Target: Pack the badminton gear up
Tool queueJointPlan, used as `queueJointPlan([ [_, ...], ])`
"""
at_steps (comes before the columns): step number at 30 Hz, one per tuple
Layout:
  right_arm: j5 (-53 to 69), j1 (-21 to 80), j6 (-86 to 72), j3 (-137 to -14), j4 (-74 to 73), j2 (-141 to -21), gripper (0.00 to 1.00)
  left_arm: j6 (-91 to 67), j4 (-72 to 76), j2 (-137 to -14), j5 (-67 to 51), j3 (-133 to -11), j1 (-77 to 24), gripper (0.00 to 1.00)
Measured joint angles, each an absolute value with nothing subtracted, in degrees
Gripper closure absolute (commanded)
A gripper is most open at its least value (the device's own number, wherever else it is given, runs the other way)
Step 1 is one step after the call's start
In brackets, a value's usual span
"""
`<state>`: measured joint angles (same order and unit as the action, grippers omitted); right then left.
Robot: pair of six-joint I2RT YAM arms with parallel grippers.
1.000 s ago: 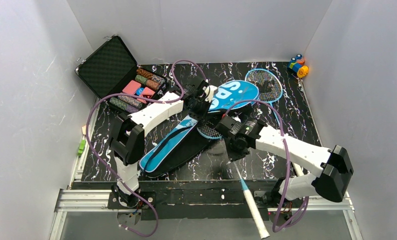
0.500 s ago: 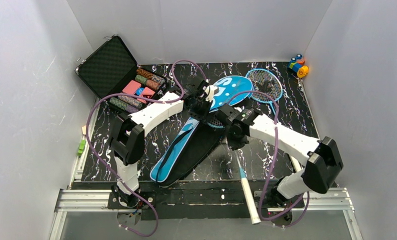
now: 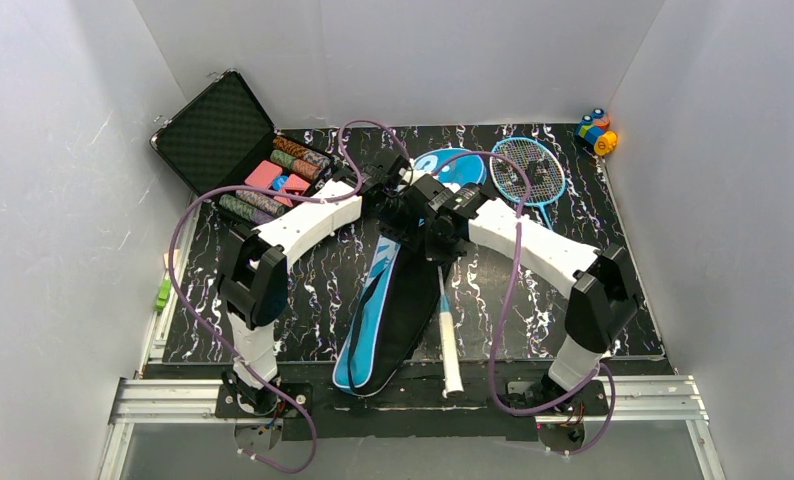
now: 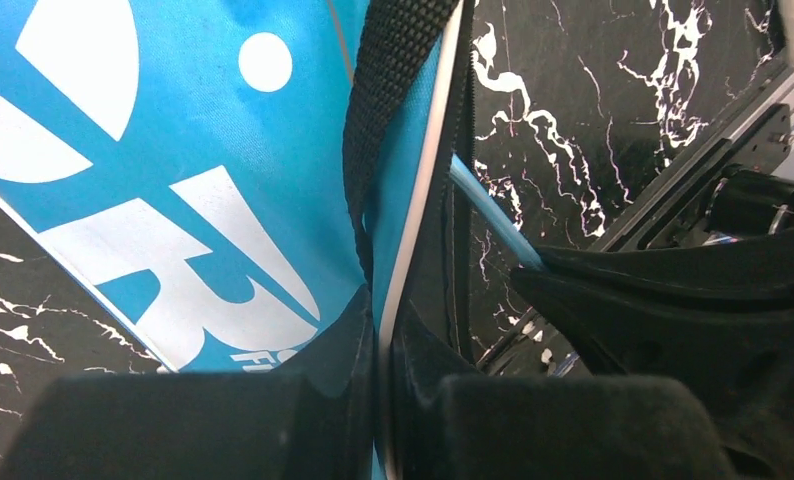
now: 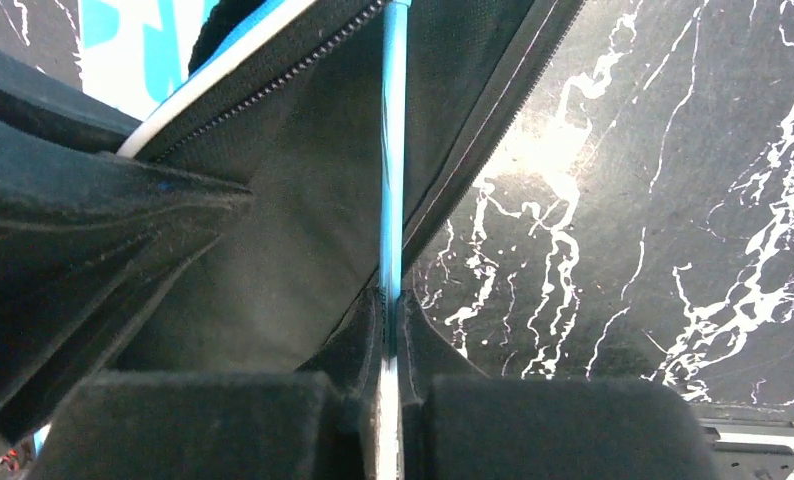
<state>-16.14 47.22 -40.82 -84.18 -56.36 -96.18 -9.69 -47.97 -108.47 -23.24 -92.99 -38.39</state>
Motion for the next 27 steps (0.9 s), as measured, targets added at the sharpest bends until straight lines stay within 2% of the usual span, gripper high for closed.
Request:
queueJointPlan([
  [19, -17.54, 43.83, -44.62, -86.46, -46.46, -104.62, 0.98, -10.15, -48.21, -108.47, -25.15, -94.85, -36.10, 1.00],
  [22, -15.64, 43.88, -44.66, -86.48, -44.97, -106.96, 0.85, -8.91, -48.73, -108.47, -24.36, -94.98, -36.27, 1.00],
  [26, -12.71, 43.83, -44.80, -85.62, -42.52, -106.59, 0.55, -8.56, -49.60, -108.51, -23.57, -94.96, -36.16, 1.00],
  [27, -11.90, 43.55, -44.80, -84.49, -40.75, -106.00, 0.51, -8.54, -49.74, -108.51, -23.57, -94.96, -36.16, 1.00],
])
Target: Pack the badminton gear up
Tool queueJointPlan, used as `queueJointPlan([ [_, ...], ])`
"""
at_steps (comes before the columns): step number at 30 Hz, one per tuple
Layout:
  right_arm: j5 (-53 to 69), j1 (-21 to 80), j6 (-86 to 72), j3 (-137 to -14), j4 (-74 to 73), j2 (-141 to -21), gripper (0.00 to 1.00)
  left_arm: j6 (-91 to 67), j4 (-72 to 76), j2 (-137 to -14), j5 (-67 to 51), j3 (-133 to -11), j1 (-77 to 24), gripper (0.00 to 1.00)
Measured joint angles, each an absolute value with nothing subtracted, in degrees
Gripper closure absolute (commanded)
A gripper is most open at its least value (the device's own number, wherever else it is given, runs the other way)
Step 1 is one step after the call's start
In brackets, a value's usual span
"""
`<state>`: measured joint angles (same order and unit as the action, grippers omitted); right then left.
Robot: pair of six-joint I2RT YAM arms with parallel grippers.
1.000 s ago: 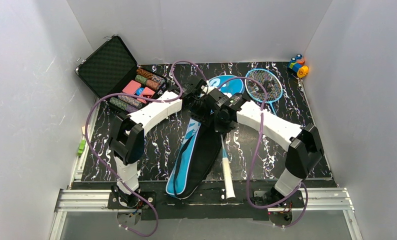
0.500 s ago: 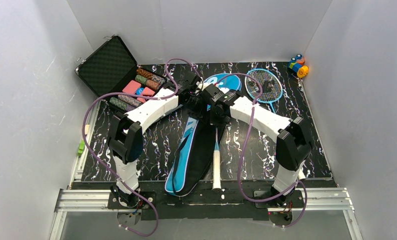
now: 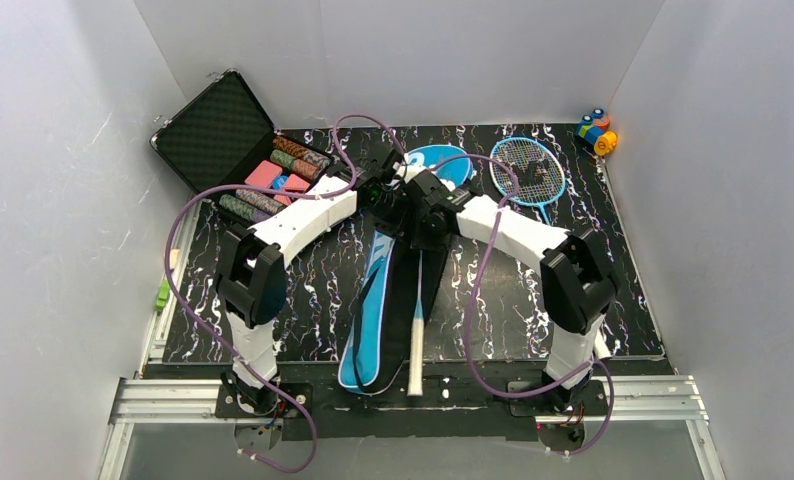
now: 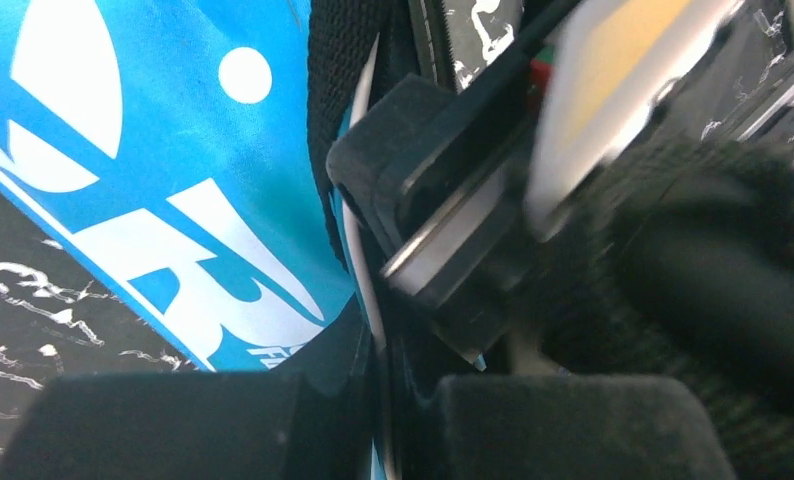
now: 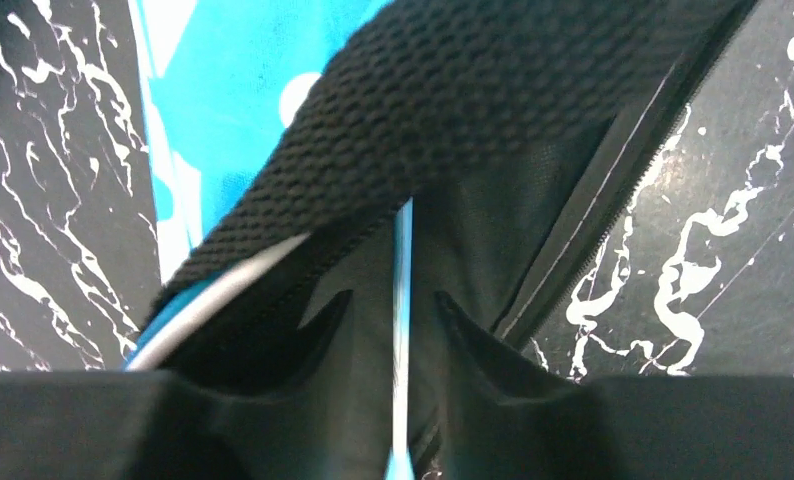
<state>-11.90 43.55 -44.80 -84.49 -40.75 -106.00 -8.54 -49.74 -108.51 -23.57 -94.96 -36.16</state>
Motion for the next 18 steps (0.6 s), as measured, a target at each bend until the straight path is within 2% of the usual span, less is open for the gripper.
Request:
queueJointPlan([
  [1, -11.33, 43.31, -44.71, -83.33, -39.64, -105.30, 0.45, -8.40, -49.93, -108.51, -23.42, -94.87, -36.18, 1.00],
  [3, -9.45, 42.70, -44.62, -79.64, -36.62, -103.11, 0.41, -8.14, -50.46, -108.51, -23.51, -94.65, -36.16, 1.00],
  [7, -4.78, 42.02, -44.64, -73.34, -31.53, -98.35, 0.39, -8.16, -50.87, -108.51, -24.51, -94.21, -36.21, 1.00],
  [8, -4.05, 41.93, -44.73, -72.25, -30.65, -97.34, 0.41, -8.16, -50.92, -108.51, -24.71, -94.19, -36.18, 1.00],
  [11, -1.43, 41.54, -44.82, -66.65, -26.57, -91.90, 0.56, -8.40, -50.72, -108.51, -25.65, -94.11, -36.18, 1.00],
  [18, 3.64, 40.88, -45.98, -54.17, -20.05, -77.76, 0.75, -8.62, -48.12, -108.51, -26.13, -91.81, -36.21, 1.00],
])
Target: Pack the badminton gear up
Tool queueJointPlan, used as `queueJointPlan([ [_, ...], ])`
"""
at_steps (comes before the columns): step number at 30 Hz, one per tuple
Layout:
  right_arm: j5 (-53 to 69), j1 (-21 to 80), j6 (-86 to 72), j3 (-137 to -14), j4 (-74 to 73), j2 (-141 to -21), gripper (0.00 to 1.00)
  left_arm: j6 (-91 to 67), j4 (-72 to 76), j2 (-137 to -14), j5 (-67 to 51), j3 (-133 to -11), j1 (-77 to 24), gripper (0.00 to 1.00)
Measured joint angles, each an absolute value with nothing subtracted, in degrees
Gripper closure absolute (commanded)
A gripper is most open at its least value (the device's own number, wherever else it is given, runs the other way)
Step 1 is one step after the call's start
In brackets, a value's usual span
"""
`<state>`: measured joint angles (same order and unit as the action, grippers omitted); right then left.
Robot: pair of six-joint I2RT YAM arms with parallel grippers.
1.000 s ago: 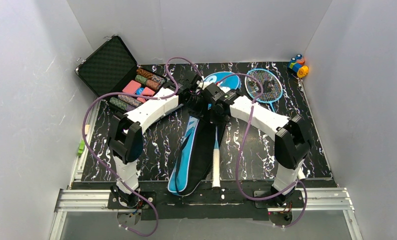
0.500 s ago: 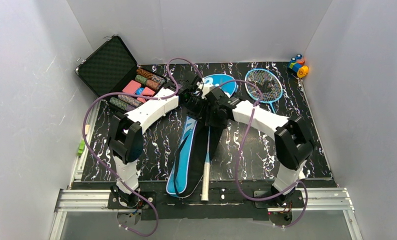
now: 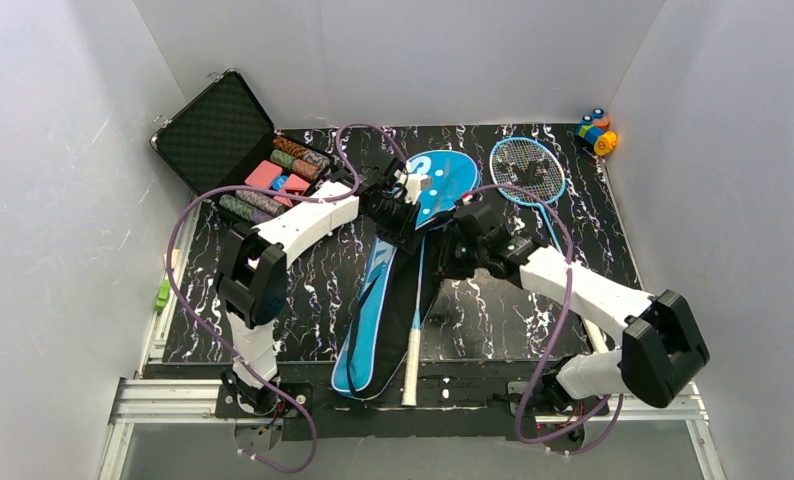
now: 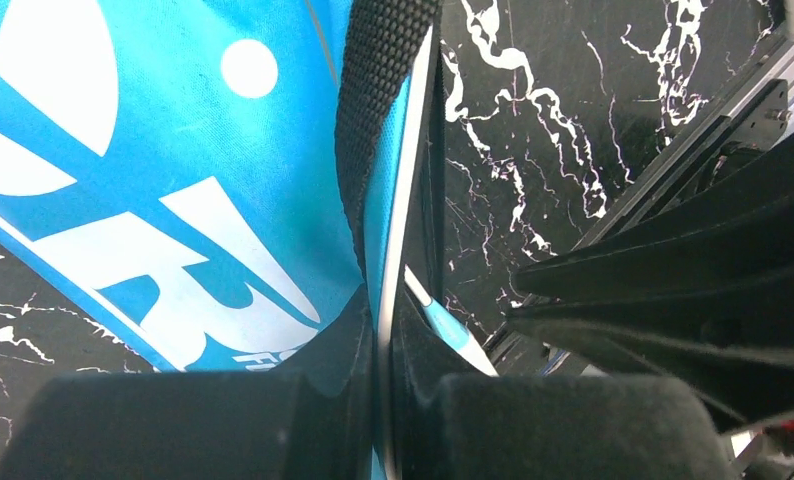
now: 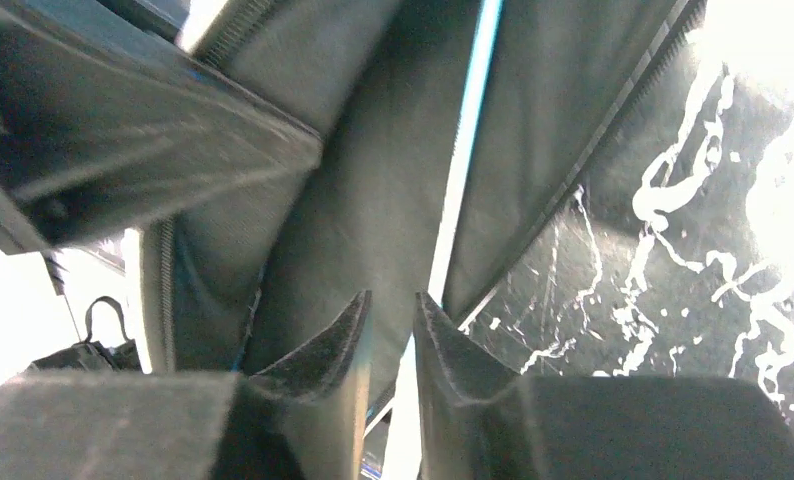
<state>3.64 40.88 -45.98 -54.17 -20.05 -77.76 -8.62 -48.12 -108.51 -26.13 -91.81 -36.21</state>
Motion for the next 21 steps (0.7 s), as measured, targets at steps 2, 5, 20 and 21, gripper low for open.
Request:
queueJointPlan([
  [2, 3.79, 40.86, -46.57, -50.48, -19.73, -75.42, 0.73, -8.60, -47.51, -108.51, -26.11, -90.89, -36.21, 1.00],
  [5, 2.87, 39.81, -46.85, -48.29, -22.74, -74.28, 0.50, -8.62, -46.68, -108.55, -26.09, -89.76, -36.21, 1.00],
  [20, -13.96, 5.06, -32.56, -71.31, -37.32, -90.35, 0.24, -8.62, -48.25, -108.53, -26.15, -91.46, -35.59, 1.00],
  [21, -14.66, 4.43, -31.75, -71.94, -37.58, -92.44, 0.24, -8.62, -48.27, -108.53, -26.15, -91.48, -35.48, 1.00],
])
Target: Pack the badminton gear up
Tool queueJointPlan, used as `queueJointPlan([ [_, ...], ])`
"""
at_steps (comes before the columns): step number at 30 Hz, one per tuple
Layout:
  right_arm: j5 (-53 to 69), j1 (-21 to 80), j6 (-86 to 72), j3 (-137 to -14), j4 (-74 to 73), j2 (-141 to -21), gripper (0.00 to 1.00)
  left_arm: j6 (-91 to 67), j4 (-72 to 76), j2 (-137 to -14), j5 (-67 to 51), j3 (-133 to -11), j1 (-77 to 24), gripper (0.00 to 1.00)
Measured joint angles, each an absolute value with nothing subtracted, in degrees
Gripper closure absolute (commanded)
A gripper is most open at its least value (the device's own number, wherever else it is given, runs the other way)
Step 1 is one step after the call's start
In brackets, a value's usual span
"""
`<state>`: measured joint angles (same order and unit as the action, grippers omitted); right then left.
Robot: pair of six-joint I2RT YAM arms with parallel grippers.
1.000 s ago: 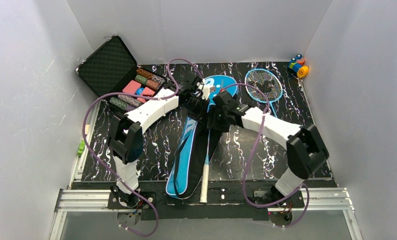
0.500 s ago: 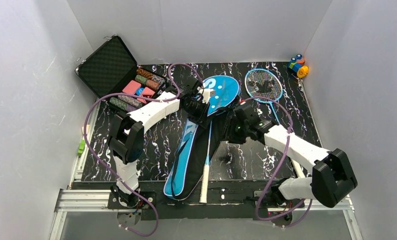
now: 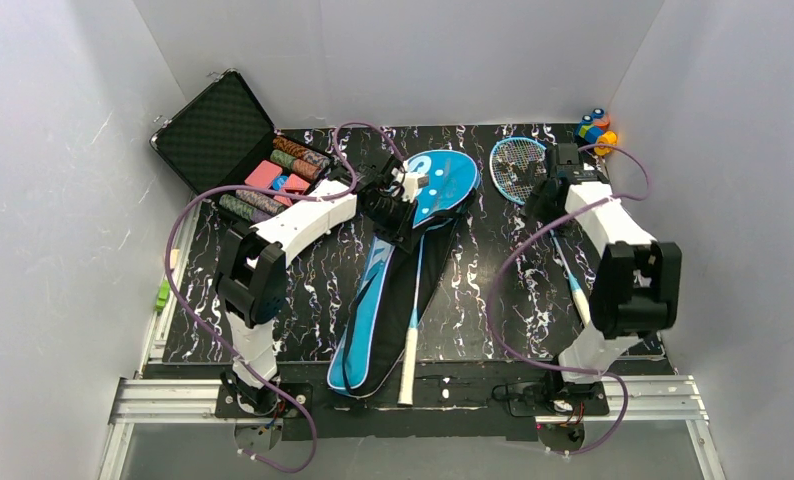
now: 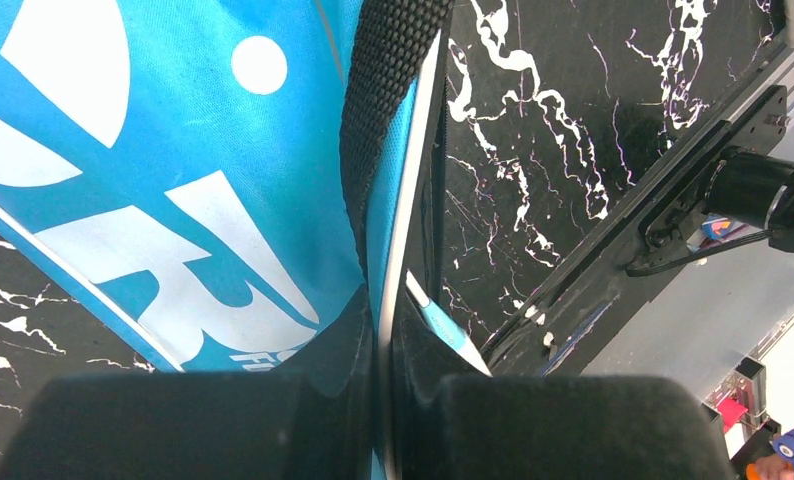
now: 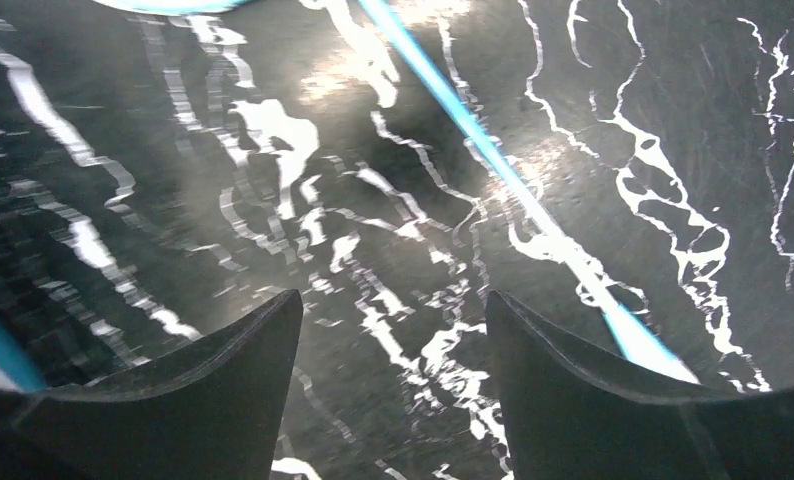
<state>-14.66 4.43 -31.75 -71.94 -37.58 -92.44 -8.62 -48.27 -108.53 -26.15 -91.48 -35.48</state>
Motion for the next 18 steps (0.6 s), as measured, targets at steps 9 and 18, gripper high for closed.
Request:
queueJointPlan([
  [9, -16.53, -1.67, -26.87, -72.97, -39.90, -101.86, 0.25, -8.80, -48.49, -108.42, -26.15, -91.50, -34.20, 1.00],
  [18, -14.55, -4.86, -25.93, -74.48, -40.10, -105.89, 0.32, -9.02, -48.90, -108.03, -26.15, -91.57, -33.54, 1.00],
])
